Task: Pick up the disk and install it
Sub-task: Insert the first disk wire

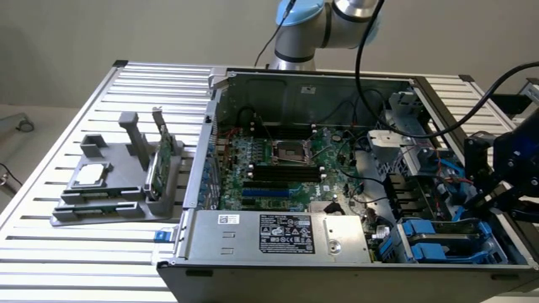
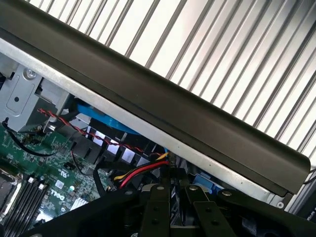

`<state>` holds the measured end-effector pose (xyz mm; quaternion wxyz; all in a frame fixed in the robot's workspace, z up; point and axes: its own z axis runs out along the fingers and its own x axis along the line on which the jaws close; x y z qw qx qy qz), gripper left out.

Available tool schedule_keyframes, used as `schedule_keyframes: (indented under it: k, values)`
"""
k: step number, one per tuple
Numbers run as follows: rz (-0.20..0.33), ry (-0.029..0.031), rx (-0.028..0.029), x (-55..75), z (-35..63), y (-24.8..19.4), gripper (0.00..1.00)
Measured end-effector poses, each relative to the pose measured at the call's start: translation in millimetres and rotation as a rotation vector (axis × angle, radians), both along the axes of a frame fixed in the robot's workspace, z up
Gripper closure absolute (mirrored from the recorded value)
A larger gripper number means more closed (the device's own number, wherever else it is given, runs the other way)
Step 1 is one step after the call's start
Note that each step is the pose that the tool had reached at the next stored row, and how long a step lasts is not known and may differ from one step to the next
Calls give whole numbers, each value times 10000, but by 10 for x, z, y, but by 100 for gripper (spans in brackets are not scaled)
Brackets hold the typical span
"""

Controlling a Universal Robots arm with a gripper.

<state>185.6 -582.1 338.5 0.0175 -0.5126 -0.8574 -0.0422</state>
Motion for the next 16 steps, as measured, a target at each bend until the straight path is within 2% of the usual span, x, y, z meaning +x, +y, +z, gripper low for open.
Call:
schedule_keyframes:
  k: [1, 3, 7, 9, 10, 16]
  values:
    - [1, 18, 2, 0, -1, 0, 84]
    - [1, 99, 1, -3, 1, 0, 84]
    - [2, 353, 1, -47, 12, 0, 84]
    - [0, 452, 5, -77, 22, 0, 84]
    - [0, 478, 13, -94, 30, -1, 84]
    - [-153, 482, 38, -205, 49, 0, 84]
